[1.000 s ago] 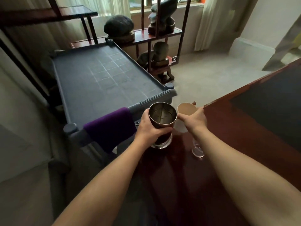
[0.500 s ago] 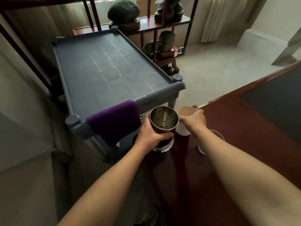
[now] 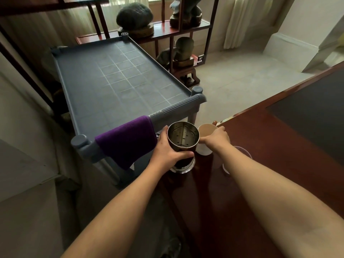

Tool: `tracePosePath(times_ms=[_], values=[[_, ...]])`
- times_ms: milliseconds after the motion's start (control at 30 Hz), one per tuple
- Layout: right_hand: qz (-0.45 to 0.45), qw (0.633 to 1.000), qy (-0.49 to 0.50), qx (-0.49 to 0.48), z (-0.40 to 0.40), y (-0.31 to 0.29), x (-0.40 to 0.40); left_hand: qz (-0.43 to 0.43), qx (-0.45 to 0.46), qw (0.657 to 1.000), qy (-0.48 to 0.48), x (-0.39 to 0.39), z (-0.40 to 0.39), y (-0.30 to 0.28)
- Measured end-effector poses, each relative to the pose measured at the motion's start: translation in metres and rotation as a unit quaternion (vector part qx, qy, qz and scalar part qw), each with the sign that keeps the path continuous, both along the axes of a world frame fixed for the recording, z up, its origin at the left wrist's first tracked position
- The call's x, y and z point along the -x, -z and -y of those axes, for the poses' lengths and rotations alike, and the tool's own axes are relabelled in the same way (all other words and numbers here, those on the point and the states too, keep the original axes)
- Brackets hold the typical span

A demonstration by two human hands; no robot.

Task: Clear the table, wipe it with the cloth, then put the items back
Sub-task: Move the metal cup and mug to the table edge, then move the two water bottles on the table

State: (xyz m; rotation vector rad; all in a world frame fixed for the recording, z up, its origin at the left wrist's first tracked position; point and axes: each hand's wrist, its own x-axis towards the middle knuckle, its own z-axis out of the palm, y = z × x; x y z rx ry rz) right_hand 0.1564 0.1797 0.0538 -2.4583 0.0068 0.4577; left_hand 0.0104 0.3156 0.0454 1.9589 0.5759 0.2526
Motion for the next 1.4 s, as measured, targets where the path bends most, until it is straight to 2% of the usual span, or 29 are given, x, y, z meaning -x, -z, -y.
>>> tracePosePath(times_ms=[267,400,533,700,800,933,1067,1400], values=[[0.08,0.997,0.004,-0.01,0.017,-0.04,0.022,0.004,-0.078,0.997,-0.018,0.021,0.01,-0.045],[0.188,0.979,-0.052,0.065,0.042,-0.069,0.042,0.027,-0.198,0.98,-0.02,0.028,0.025,-0.065],[0.292,0.942,-0.078,0.146,0.076,-0.091,0.063,0.053,-0.378,0.923,0.048,0.018,0.048,-0.095],[0.285,0.94,-0.049,0.182,0.142,-0.109,0.086,0.043,-0.529,0.833,0.153,-0.009,0.099,-0.12],[0.28,0.936,-0.011,0.213,0.191,-0.116,0.102,0.054,-0.55,0.808,0.206,-0.024,0.144,-0.128],[0.271,0.928,0.038,0.253,0.253,-0.119,0.126,0.074,-0.53,0.798,0.278,-0.035,0.208,-0.13],[0.263,0.915,0.102,0.288,0.304,-0.117,0.152,0.104,-0.525,0.771,0.344,-0.037,0.268,-0.132],[0.202,0.884,0.27,0.325,0.385,-0.106,0.225,0.204,-0.492,0.715,0.453,-0.023,0.364,-0.12]])
